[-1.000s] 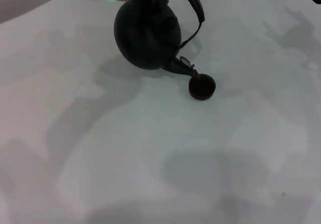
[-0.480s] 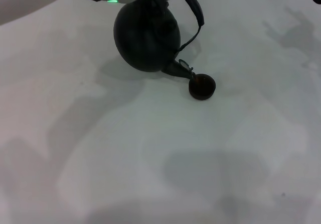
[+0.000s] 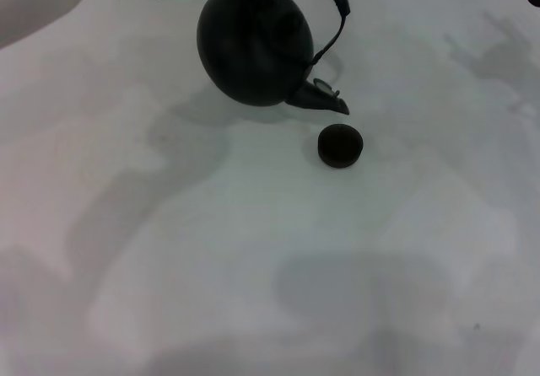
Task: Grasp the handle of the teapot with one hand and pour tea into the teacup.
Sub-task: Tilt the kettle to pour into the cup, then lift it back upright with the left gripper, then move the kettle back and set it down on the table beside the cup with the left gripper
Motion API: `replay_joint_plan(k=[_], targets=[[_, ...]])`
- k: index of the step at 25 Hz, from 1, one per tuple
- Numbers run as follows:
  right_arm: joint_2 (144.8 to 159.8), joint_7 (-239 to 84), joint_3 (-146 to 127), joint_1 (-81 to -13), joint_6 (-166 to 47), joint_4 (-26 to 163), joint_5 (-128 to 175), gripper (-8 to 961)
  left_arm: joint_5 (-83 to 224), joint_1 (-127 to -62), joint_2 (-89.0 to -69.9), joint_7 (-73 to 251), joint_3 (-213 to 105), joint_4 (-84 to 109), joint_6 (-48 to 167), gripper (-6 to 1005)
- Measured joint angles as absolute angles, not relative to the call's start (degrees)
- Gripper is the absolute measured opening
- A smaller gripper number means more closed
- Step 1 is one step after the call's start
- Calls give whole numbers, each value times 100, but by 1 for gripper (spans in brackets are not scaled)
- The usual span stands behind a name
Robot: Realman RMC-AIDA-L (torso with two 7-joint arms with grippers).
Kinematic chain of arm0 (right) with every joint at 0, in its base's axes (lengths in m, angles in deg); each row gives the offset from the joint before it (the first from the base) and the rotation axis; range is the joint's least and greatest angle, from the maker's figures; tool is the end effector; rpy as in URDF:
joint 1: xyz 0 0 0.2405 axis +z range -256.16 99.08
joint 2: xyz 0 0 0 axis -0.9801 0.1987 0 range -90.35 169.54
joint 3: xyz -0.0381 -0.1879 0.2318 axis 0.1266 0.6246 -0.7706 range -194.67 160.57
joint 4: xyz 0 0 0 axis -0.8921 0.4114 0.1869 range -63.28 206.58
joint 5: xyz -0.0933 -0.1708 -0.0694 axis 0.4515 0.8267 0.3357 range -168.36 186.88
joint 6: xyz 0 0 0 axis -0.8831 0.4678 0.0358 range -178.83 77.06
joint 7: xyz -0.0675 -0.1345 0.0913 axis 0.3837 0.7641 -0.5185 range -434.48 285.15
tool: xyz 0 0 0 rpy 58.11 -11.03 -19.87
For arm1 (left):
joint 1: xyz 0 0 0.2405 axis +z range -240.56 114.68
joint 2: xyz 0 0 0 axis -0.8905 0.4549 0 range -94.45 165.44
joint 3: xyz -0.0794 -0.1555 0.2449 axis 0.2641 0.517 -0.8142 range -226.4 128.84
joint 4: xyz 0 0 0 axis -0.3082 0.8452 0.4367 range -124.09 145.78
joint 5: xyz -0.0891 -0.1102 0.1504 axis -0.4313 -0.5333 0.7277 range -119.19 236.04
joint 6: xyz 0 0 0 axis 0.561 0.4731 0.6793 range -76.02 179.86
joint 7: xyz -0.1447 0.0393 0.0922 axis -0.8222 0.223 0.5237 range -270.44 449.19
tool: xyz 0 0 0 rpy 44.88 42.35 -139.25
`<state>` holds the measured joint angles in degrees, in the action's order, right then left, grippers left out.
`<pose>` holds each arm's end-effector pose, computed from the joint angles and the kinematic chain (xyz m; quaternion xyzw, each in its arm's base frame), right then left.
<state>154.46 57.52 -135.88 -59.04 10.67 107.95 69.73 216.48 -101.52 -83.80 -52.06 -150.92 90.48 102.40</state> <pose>0.3268 0.4015 0.0296 -0.8214 0.1345 0.2870 0.4743 -0.1156 0.4423 -0.0918 -0.9316 0.0287 0.0885 0.3514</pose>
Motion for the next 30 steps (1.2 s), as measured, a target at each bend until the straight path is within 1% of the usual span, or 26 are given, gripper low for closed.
replay_joint_plan(k=[1,4,7,14,19,25,30], targets=[[15446,5752,-13587,-5896,1062,10795,6972,854,21502,-9975,-8384,-5297,-15082,9220,10110,127],[15446,5752,-13588,-5872,1035,10795,6973,854,21282,-9820,-8378,-5378,-15069,9370,10032,126],[15446,5752,-13588,-5864,989,10795,6973,854,21010,-9514,-8375,-5414,-15001,9624,9901,126],[15440,5752,-13587,-5853,922,10795,6973,854,20402,-8540,-8350,-5309,-14630,10209,9301,124],[15438,5752,-13582,-5850,882,10795,7002,854,19405,-7744,-8340,-4433,-14349,10451,8743,121],[15437,5727,-13555,-5850,850,10795,7021,854,17446,-7287,-8329,-2771,-13557,10419,9047,120],[15437,5712,-13541,-5868,849,10791,7025,854,16170,-7145,-8328,-1743,-12822,10103,9796,119]])
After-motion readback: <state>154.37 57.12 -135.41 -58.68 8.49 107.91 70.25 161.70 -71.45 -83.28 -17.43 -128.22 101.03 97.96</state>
